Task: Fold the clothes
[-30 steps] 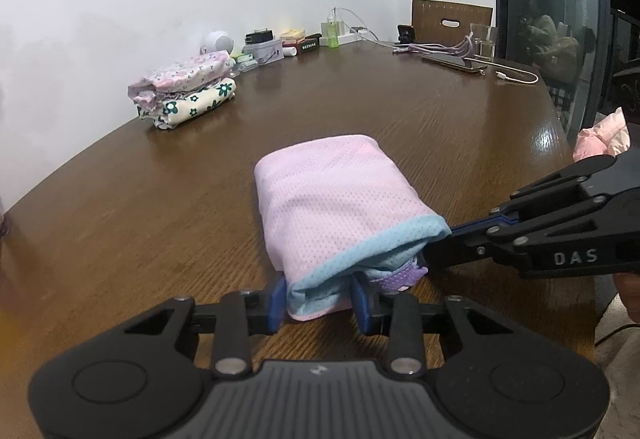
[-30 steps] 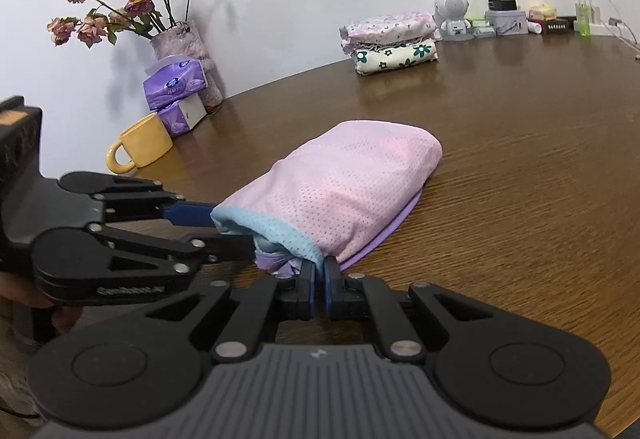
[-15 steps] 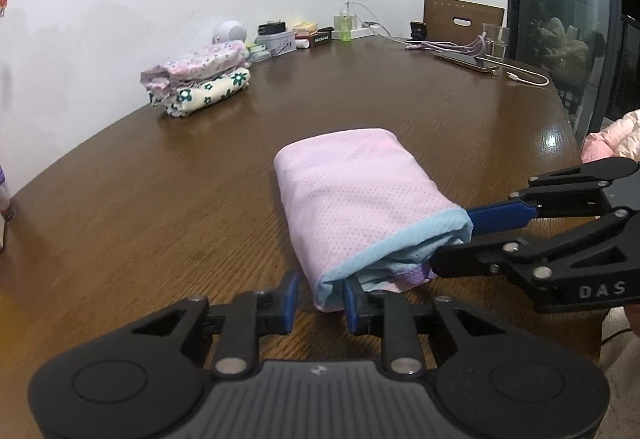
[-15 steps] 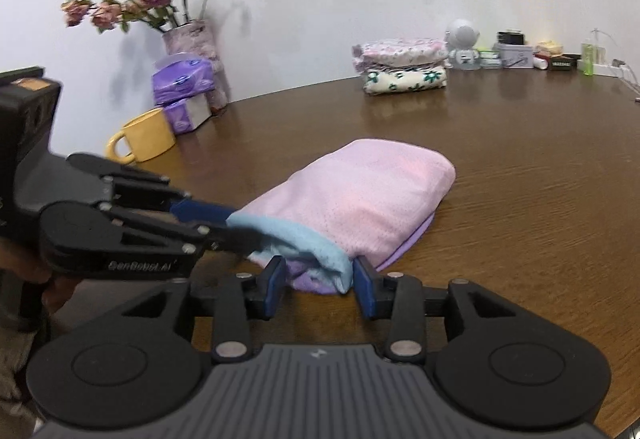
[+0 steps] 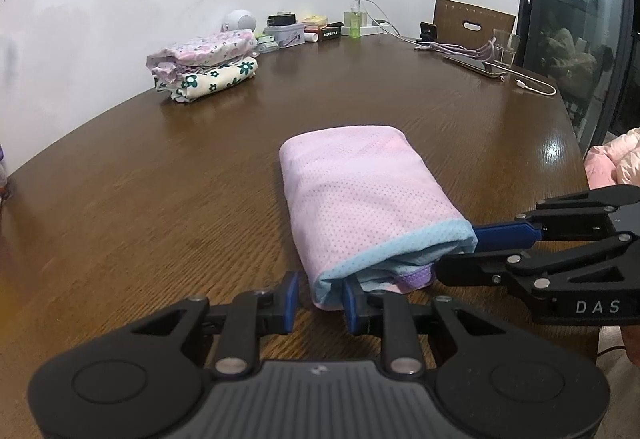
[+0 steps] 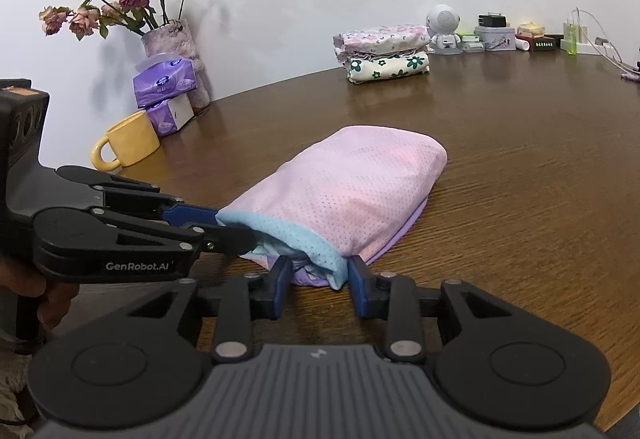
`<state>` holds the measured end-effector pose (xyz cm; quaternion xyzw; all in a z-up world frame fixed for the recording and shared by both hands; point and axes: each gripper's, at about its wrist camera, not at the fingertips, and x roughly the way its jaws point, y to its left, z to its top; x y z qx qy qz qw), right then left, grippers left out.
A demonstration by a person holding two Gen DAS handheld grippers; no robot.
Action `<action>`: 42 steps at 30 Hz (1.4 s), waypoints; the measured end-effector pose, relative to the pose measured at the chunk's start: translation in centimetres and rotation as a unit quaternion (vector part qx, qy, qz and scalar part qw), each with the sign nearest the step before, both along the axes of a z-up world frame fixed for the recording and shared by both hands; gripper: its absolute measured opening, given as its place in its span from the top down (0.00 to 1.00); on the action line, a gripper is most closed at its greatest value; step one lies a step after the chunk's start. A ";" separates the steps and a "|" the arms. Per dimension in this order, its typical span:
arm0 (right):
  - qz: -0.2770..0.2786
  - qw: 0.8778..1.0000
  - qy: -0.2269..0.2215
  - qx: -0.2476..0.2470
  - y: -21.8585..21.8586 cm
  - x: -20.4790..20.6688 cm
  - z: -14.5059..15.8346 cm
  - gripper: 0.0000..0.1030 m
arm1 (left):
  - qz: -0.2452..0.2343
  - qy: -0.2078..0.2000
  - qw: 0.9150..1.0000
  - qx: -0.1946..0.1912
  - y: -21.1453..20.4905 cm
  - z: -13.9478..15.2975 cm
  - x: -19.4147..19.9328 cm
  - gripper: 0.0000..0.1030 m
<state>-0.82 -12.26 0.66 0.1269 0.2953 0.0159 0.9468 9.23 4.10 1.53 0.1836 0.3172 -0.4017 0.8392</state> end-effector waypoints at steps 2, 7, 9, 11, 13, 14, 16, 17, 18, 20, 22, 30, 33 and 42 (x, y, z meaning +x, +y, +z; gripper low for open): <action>-0.001 1.000 0.001 0.005 -0.2 0.1 -0.1 0.77 | -0.001 -0.003 1.000 0.001 -0.1 0.0 -0.1 0.80; 0.001 1.000 0.001 0.009 -0.3 0.0 -0.3 0.74 | 0.001 -0.008 1.000 -0.001 -0.1 -0.1 -0.1 0.87; 0.007 1.000 -0.005 0.014 -0.3 -0.4 -0.1 0.68 | 0.002 -0.009 1.000 -0.003 0.0 -0.1 -0.1 0.88; 0.009 1.000 -0.009 0.010 -0.4 -0.9 0.0 0.61 | 0.004 -0.009 1.000 -0.004 0.0 -0.1 0.0 0.89; 0.011 1.000 -0.011 0.010 -0.6 -1.2 0.1 0.58 | 0.007 -0.008 1.000 -0.008 0.0 0.0 0.2 0.95; 0.008 1.000 -0.010 0.010 -0.7 -1.3 0.0 0.57 | 0.009 -0.006 1.000 -0.011 0.1 0.0 0.3 0.95; 0.005 1.000 -0.008 0.014 -1.0 -1.3 -0.1 0.57 | 0.010 0.001 1.000 -0.019 0.3 0.1 0.5 0.96; 0.004 1.000 -0.006 0.017 -1.1 -1.3 -0.2 0.57 | 0.011 0.004 1.000 -0.020 0.4 0.2 0.6 0.96; 0.004 1.000 -0.006 0.019 -1.2 -1.2 -0.2 0.57 | 0.012 0.007 1.000 -0.021 0.4 0.1 0.7 0.96; 0.008 1.000 -0.007 0.017 -1.0 -1.2 -0.2 0.57 | 0.015 0.013 1.000 -0.022 0.5 0.1 0.9 0.96; 0.011 1.000 -0.008 0.015 -0.9 -1.2 -0.2 0.57 | 0.017 0.016 0.999 -0.022 0.6 0.0 1.1 0.96; 0.020 1.000 -0.010 0.015 -0.9 -1.3 -0.3 0.57 | 0.028 0.019 0.999 -0.023 0.8 0.0 1.7 0.96; 0.025 0.999 -0.014 0.014 -1.2 -1.4 -0.1 0.53 | 0.038 0.018 0.999 -0.022 0.9 0.0 2.2 0.96; 0.034 0.999 -0.016 0.005 -1.7 -1.2 0.0 0.51 | 0.059 0.009 0.998 -0.017 1.0 0.1 4.2 0.95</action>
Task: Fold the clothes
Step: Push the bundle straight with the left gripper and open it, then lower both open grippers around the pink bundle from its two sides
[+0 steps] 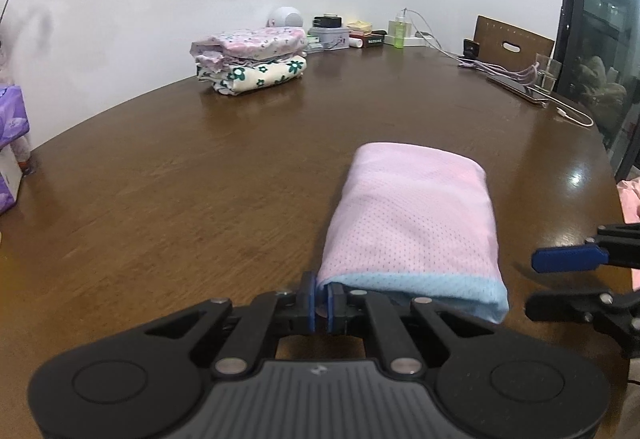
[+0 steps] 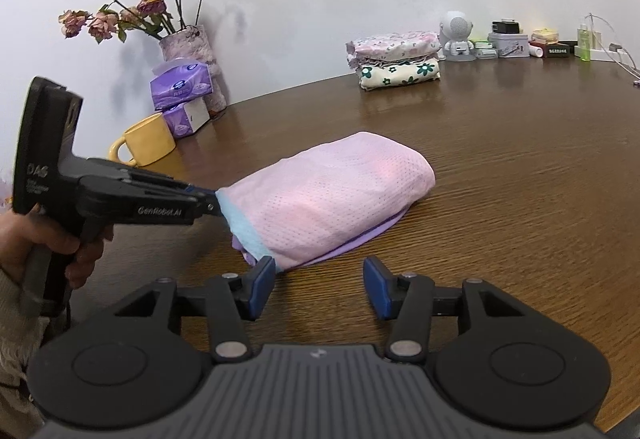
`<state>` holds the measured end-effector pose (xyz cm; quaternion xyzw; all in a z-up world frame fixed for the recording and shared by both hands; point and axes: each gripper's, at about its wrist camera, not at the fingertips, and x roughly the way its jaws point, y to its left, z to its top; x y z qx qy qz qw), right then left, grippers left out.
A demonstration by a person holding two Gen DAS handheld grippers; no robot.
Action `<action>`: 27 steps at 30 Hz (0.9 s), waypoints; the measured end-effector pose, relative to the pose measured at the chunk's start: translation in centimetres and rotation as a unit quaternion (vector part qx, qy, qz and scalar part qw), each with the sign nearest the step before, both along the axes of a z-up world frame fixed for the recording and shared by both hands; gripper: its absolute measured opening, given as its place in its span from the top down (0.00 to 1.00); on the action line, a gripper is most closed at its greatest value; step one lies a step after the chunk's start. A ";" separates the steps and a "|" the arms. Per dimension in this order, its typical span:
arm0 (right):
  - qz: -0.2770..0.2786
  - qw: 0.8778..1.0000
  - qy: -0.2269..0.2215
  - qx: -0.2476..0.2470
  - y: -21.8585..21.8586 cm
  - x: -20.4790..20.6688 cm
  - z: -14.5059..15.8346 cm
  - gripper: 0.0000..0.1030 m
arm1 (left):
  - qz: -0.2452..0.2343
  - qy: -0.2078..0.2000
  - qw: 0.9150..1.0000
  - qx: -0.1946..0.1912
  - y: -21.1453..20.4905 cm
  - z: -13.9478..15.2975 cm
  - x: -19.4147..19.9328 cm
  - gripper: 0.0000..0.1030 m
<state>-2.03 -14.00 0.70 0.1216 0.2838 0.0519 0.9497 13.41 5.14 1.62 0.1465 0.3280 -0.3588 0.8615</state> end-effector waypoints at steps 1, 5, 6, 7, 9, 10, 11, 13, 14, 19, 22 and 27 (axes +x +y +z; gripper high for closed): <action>0.003 1.000 0.000 -0.001 0.0 0.1 0.0 0.51 | 0.001 -0.002 1.000 0.002 -0.1 0.0 0.3 0.95; 0.012 1.000 -0.004 -0.015 -0.2 0.4 0.3 0.50 | 0.005 -0.007 1.000 0.007 -0.5 0.0 1.5 0.92; 0.013 1.000 -0.006 -0.020 -0.3 0.4 0.3 0.50 | 0.006 -0.007 1.000 0.007 -0.5 0.0 1.8 0.92; 0.012 1.000 -0.008 -0.026 -0.5 0.6 0.4 0.50 | 0.008 -0.007 1.000 0.007 -0.6 0.0 2.1 0.89; 0.007 0.999 -0.010 -0.034 -1.2 1.0 0.5 0.50 | 0.011 -0.005 1.000 0.006 -0.6 0.0 2.7 0.86; 0.006 0.999 -0.009 -0.035 -1.6 1.3 0.5 0.50 | 0.013 -0.003 1.000 0.005 -0.5 0.1 2.8 0.83; 0.005 0.999 -0.009 -0.036 -1.9 1.5 0.5 0.50 | 0.016 0.000 1.000 0.003 -0.3 0.2 2.8 0.81; 0.006 0.999 -0.008 -0.038 -2.7 2.1 0.5 0.50 | 0.026 0.005 1.000 -0.002 0.3 0.6 1.9 0.61; 0.007 0.999 -0.008 -0.039 -3.0 2.4 0.5 0.50 | 0.033 0.005 0.999 -0.007 0.8 0.9 1.2 0.56; 0.025 0.999 -0.008 -0.045 -4.6 3.6 0.5 0.50 | 0.059 0.023 0.996 -0.062 2.7 1.7 -3.3 0.45; 0.038 0.998 -0.004 -0.049 -5.6 4.3 0.5 0.48 | 0.052 0.043 0.993 -0.094 1.8 1.2 -5.7 0.45; 0.079 0.996 0.001 -0.035 -7.4 5.8 0.5 0.48 | 0.077 0.051 0.990 -0.104 -0.6 0.3 -6.4 0.46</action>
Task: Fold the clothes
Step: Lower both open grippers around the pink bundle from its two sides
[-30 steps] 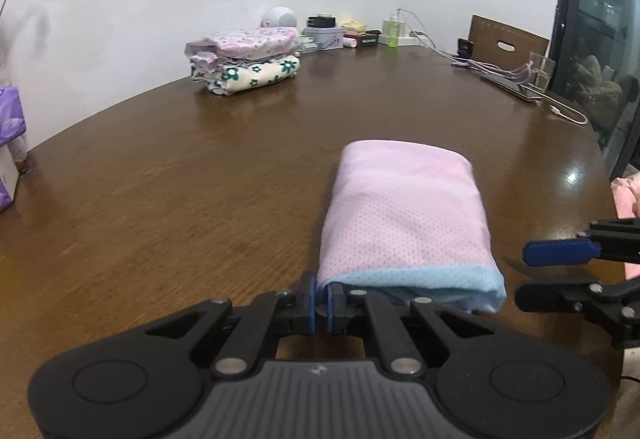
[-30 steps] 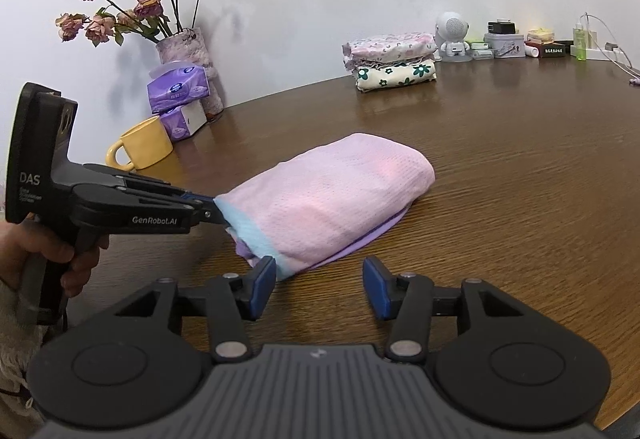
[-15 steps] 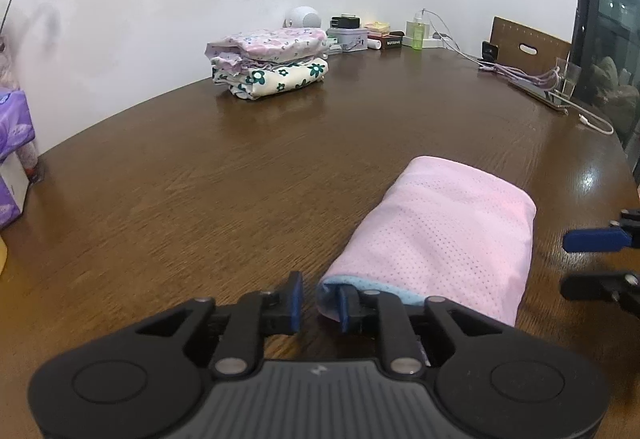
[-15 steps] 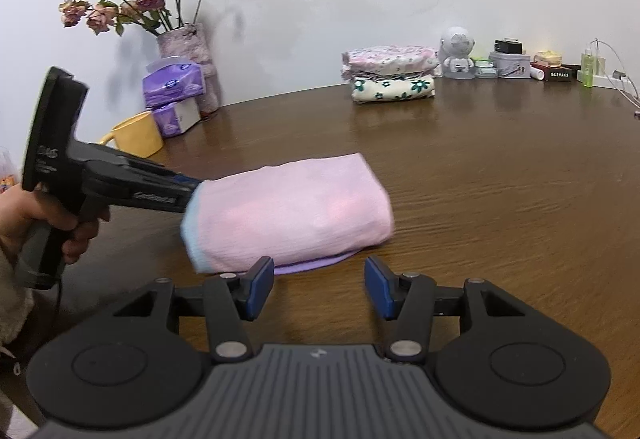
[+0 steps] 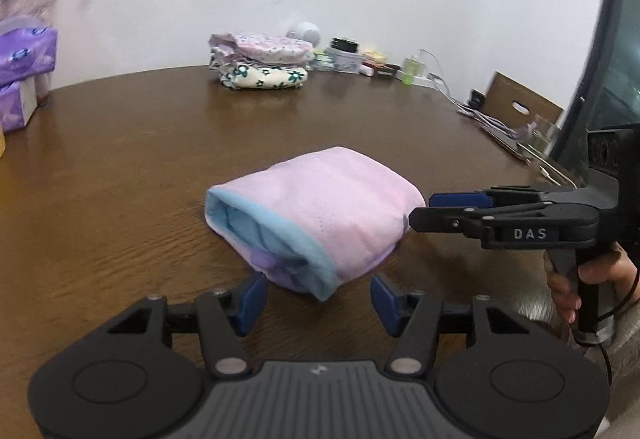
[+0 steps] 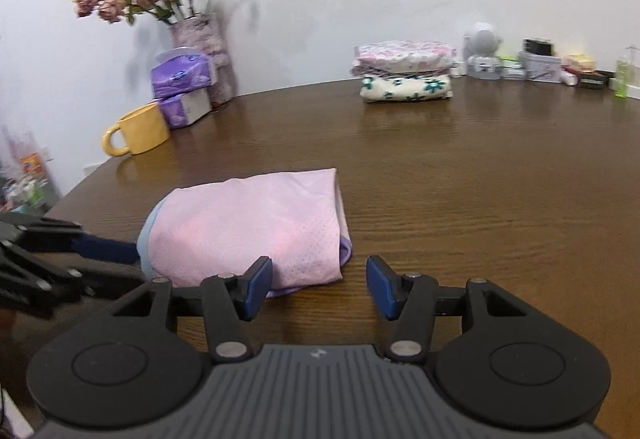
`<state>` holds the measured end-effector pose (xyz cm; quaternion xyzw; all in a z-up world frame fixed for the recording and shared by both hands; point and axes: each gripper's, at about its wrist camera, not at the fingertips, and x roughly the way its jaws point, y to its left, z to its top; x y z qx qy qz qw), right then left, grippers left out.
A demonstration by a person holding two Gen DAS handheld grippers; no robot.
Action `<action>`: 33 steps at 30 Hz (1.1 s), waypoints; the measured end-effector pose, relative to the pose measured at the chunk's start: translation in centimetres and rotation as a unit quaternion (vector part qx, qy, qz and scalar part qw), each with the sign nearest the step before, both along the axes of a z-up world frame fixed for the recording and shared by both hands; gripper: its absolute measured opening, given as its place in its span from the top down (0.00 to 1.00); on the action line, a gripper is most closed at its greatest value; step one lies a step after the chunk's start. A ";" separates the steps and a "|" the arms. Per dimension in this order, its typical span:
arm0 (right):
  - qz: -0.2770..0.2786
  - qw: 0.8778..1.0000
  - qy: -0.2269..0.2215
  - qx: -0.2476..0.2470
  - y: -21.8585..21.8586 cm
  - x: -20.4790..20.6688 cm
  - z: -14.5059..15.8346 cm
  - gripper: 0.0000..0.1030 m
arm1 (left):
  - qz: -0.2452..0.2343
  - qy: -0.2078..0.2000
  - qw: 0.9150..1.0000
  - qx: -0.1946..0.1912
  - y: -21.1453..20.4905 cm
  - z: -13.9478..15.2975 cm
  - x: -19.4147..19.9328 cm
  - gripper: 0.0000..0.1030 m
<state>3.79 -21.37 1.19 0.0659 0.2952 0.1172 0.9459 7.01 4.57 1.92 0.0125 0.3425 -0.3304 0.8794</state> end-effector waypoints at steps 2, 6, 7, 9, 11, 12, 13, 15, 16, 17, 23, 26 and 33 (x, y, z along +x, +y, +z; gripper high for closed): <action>0.021 1.000 0.002 0.005 -0.7 0.6 0.0 0.48 | 0.009 0.000 1.000 0.000 -0.5 0.0 0.2 0.49; 0.061 0.998 0.012 0.027 -1.9 1.7 0.0 0.50 | 0.011 0.003 1.000 0.013 -1.4 -0.3 0.7 0.75; 0.072 0.997 0.015 0.035 -2.1 1.9 -0.1 0.51 | 0.007 0.005 1.000 0.017 -1.6 -0.3 0.8 0.83; 0.091 0.994 0.023 0.049 -2.5 2.2 -0.3 0.61 | -0.003 0.010 1.000 0.020 -1.5 -0.3 0.8 0.87; 0.106 0.992 0.027 0.065 -2.7 2.3 -0.5 0.70 | -0.012 0.015 1.000 0.022 -1.4 -0.3 0.9 0.91; 0.108 0.991 0.027 0.069 -2.8 2.3 -0.6 0.73 | -0.014 0.018 0.999 0.023 -1.2 -0.3 1.1 0.91; 0.111 0.991 0.028 0.073 -2.8 2.2 -0.6 0.77 | -0.016 0.023 0.999 0.022 -0.9 -0.3 1.3 0.92; 0.114 0.990 0.030 0.081 -2.8 2.0 -0.7 0.79 | -0.015 0.030 0.999 0.025 -0.3 -0.2 1.9 0.93; 0.116 0.989 0.031 0.085 -2.8 1.8 -0.8 0.82 | -0.015 0.031 0.999 0.029 0.0 -0.2 2.2 0.93; 0.119 0.988 0.031 0.089 -2.7 1.6 -0.8 0.83 | -0.016 0.032 0.999 0.032 0.3 -0.2 2.4 0.93; 0.122 0.987 0.036 0.095 -1.7 0.5 -1.2 0.87 | -0.028 0.041 0.998 0.041 1.6 -0.3 3.1 0.93; 0.116 0.988 0.037 0.092 -1.7 0.3 -1.3 0.87 | -0.020 0.046 0.998 0.034 2.0 0.0 2.8 0.90; 0.084 0.994 -0.007 0.076 -2.9 0.5 2.2 0.83 | -0.005 -0.021 0.999 0.028 1.0 4.3 2.7 0.78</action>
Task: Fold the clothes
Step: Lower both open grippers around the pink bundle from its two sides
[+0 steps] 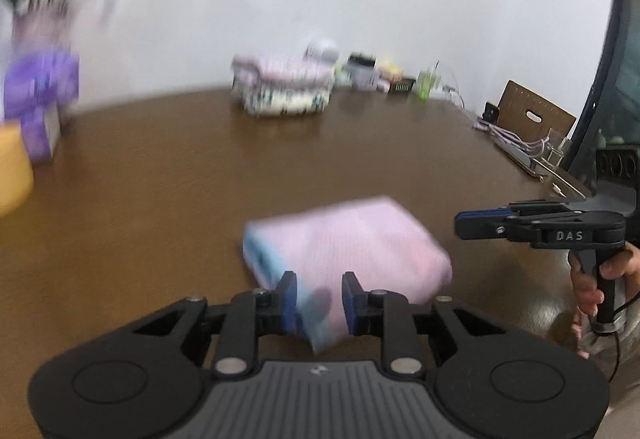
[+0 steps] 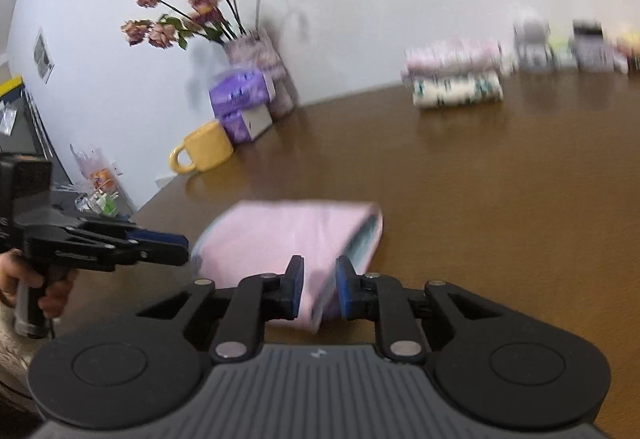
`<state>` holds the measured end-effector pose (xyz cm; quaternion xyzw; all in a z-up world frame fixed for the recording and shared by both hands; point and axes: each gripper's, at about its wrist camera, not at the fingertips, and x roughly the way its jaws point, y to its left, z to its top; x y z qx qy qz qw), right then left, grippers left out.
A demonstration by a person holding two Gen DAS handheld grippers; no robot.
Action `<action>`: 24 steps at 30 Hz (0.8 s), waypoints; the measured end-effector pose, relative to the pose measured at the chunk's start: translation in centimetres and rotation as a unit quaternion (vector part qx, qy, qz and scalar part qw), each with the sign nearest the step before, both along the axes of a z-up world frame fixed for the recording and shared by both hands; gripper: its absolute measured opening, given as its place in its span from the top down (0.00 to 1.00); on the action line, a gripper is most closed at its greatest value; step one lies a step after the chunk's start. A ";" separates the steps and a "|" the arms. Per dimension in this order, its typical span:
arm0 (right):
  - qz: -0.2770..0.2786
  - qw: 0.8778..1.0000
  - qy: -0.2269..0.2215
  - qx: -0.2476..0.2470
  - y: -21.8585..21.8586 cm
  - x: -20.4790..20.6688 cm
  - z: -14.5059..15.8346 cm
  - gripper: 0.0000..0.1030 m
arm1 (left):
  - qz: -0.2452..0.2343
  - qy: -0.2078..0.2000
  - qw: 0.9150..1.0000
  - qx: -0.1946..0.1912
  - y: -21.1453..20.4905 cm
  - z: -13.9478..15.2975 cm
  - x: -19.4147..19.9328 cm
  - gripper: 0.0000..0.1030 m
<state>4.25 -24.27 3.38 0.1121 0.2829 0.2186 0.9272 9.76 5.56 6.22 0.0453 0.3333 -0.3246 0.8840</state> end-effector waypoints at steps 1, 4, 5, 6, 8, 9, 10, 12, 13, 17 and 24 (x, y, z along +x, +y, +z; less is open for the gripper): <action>0.004 1.000 -0.005 -0.007 0.5 0.6 0.5 0.83 | -0.003 -0.009 1.000 0.006 -0.6 0.4 0.2 0.78; 0.035 0.999 -0.007 -0.039 2.8 2.8 1.4 0.83 | -0.013 -0.008 0.999 0.040 -3.0 -0.1 1.5 0.79; 0.044 0.998 -0.007 -0.052 3.7 3.5 1.6 0.83 | -0.014 -0.006 0.999 0.052 -3.5 -0.5 1.8 0.79; 0.049 0.997 -0.006 -0.063 4.3 4.2 1.6 0.83 | -0.016 -0.005 0.998 0.062 -3.9 -0.9 2.1 0.79; 0.059 0.995 -0.001 -0.086 5.4 5.6 1.4 0.82 | -0.014 0.005 0.997 0.071 -4.3 -1.9 2.6 0.80; 0.062 0.994 0.004 -0.093 5.8 6.1 1.0 0.82 | -0.015 0.011 0.997 0.070 -4.4 -2.5 2.8 0.79; 0.064 0.993 0.010 -0.099 6.2 6.6 0.6 0.81 | -0.014 0.017 0.997 0.068 -4.3 -2.9 2.9 0.79; 0.066 0.991 0.020 -0.112 6.9 7.3 -0.2 0.81 | -0.010 0.023 0.998 0.054 -3.9 -3.0 3.0 0.78; 0.062 0.991 0.027 -0.118 7.1 7.7 -0.5 0.81 | -0.008 0.024 0.999 0.046 -3.5 -2.7 2.8 0.78; 0.057 0.992 0.009 -0.114 6.8 6.9 0.1 0.79 | -0.005 0.008 0.999 0.031 -2.5 -1.3 1.7 0.75; 0.096 0.987 -0.013 -0.125 8.9 7.8 0.8 0.73 | 0.001 -0.010 0.998 0.065 -3.3 -1.7 0.3 0.77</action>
